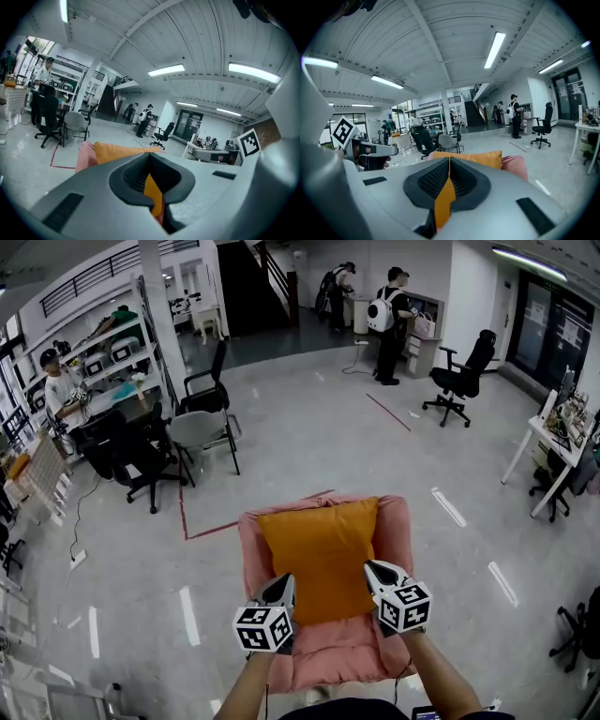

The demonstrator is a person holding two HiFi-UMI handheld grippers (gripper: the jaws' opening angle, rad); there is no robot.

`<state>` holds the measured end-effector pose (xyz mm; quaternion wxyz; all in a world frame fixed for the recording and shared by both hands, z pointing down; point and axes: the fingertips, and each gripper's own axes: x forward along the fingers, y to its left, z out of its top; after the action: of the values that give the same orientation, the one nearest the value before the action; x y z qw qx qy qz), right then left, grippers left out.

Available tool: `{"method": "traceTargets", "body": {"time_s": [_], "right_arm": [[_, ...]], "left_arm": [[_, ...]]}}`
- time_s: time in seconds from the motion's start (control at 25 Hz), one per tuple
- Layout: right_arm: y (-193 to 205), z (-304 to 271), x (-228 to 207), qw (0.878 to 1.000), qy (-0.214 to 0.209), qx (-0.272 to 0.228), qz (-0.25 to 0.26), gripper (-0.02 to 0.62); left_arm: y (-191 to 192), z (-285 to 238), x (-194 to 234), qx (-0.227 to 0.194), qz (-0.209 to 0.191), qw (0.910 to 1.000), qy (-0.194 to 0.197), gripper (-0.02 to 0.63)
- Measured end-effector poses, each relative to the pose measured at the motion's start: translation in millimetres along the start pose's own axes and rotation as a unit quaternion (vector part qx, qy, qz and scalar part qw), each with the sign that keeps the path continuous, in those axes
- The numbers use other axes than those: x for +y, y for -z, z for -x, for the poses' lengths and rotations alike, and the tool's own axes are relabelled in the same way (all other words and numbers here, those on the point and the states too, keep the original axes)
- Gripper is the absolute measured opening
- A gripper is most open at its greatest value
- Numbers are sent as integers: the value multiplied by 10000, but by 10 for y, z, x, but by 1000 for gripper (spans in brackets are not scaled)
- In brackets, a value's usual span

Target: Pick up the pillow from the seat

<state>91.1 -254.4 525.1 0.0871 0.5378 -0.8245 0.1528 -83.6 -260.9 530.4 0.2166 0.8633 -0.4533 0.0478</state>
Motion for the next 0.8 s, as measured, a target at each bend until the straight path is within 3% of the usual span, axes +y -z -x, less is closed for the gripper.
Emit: {"method": "traceTargets", "body": {"time_s": [0.8], "right_arm": [[223,-595,-554,9991,-49,378,-211,20]], "left_arm": [[202,-704,241,393,-52,9992,-33,5]]}}
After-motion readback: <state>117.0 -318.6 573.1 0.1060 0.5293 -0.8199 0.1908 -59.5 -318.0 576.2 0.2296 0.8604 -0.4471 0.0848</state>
